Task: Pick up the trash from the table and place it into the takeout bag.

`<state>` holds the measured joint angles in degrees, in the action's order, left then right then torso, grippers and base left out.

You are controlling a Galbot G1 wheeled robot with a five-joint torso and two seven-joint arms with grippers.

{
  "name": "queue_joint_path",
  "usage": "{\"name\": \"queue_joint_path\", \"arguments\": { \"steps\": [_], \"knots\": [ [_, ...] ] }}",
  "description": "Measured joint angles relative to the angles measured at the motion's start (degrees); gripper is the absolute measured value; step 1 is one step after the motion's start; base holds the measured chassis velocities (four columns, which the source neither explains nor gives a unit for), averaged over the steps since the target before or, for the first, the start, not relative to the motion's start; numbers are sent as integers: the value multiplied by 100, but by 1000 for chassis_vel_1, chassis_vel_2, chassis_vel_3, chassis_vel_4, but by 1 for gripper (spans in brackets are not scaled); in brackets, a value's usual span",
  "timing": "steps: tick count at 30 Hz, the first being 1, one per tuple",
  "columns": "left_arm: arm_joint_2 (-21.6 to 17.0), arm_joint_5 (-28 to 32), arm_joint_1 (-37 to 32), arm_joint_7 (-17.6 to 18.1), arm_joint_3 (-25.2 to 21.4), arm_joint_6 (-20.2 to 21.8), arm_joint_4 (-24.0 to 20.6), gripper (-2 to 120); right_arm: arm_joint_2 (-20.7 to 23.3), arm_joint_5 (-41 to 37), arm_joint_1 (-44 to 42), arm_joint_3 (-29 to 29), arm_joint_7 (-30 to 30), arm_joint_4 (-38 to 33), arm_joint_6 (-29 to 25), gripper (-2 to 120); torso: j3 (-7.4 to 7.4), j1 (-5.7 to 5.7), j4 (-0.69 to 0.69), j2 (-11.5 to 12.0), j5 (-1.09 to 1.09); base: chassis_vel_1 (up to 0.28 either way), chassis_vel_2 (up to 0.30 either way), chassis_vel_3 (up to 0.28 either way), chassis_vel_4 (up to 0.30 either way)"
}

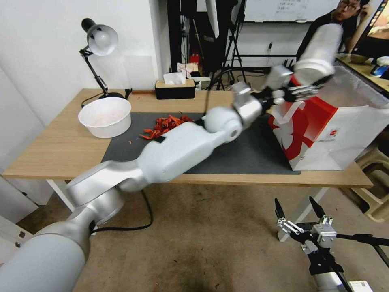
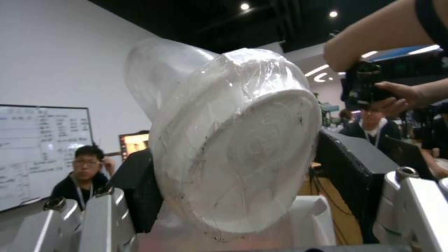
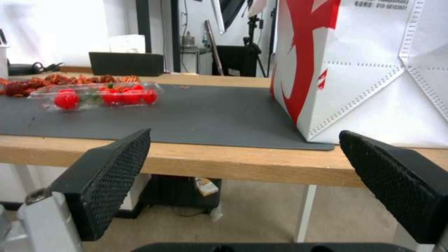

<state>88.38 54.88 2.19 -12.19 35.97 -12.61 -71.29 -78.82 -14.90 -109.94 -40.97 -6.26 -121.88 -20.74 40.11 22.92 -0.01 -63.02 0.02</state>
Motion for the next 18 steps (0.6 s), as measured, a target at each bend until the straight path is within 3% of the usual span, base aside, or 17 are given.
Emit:
{"name": "queue_joint_path", "arguments": {
  "steps": [4, 10, 18],
  "knots": [
    [378, -9, 386, -164, 223, -45, 486, 71, -35, -37, -4, -26, -23, 6, -43, 100, 0, 0, 1, -1, -1, 0, 0, 0, 0],
    [419, -71, 622, -368, 462, -57, 729, 71, -55, -76, -12, -63, -35, 6, -73, 100, 0, 0, 2, -1, -1, 0, 0, 0, 0],
    [399, -184, 713, -271, 659, -79, 954, 71, -44, -194, -59, -182, -69, 36, -179, 100, 0, 0, 3, -1, -2, 0, 0, 0, 0]
  ]
}}
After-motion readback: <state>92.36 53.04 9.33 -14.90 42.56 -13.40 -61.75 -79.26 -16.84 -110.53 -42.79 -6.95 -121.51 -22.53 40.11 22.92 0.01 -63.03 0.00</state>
